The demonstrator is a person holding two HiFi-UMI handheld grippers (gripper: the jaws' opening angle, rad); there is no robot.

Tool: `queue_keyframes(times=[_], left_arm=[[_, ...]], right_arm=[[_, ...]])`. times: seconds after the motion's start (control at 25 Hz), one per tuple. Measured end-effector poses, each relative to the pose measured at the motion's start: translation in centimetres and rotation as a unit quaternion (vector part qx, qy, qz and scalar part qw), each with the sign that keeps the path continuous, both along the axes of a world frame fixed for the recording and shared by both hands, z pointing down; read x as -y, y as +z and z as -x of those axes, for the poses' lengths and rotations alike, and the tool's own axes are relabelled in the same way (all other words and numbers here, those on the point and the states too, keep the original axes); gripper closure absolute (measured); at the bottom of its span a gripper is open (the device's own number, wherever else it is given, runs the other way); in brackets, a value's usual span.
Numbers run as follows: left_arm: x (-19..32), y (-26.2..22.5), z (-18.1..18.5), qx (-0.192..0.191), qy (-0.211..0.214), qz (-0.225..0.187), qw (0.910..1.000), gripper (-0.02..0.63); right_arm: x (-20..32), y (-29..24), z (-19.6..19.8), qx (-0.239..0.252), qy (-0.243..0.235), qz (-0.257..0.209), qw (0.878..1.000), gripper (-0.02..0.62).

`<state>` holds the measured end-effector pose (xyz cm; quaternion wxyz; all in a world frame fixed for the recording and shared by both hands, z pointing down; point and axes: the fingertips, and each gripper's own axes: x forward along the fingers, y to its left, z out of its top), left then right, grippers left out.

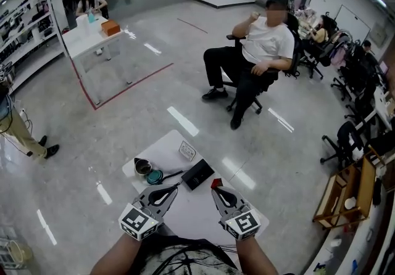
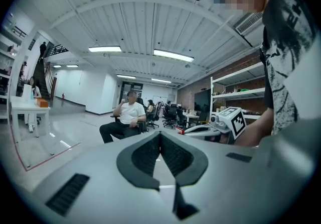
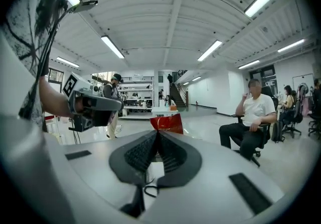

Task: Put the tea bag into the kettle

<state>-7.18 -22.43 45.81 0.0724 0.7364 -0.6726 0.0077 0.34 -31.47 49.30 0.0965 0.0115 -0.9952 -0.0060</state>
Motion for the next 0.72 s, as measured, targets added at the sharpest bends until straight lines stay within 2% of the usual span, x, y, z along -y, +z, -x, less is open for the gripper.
queue_keyframes(times=[0.16, 0.32, 0.56, 0.72], left_arm=[[-1.0, 0.0, -0.1, 0.002, -0.002, -0.002, 1.0000, 0.599], [-1.8, 0.1, 0.4, 0.001, -0.009, 0.003, 1.0000, 0.598], [-3.6, 0.7, 2.9, -0.008, -0.027, 0.009, 0.9996, 0.598], [-5.1, 0.8, 6.6, -0.026, -0.047, 0.007, 0.9985, 0.598]], right_arm=[[-0.2, -0.1, -0.3, 0.014, 0.003, 0.015, 1.000, 0.581], [-0.6, -0.3, 0.5, 0.019, -0.005, 0.012, 1.000, 0.581], [-3.0, 0.1, 3.8, 0.014, -0.036, 0.012, 0.999, 0.581], [-5.5, 0.1, 7.5, 0.010, -0.068, 0.016, 0.998, 0.581]])
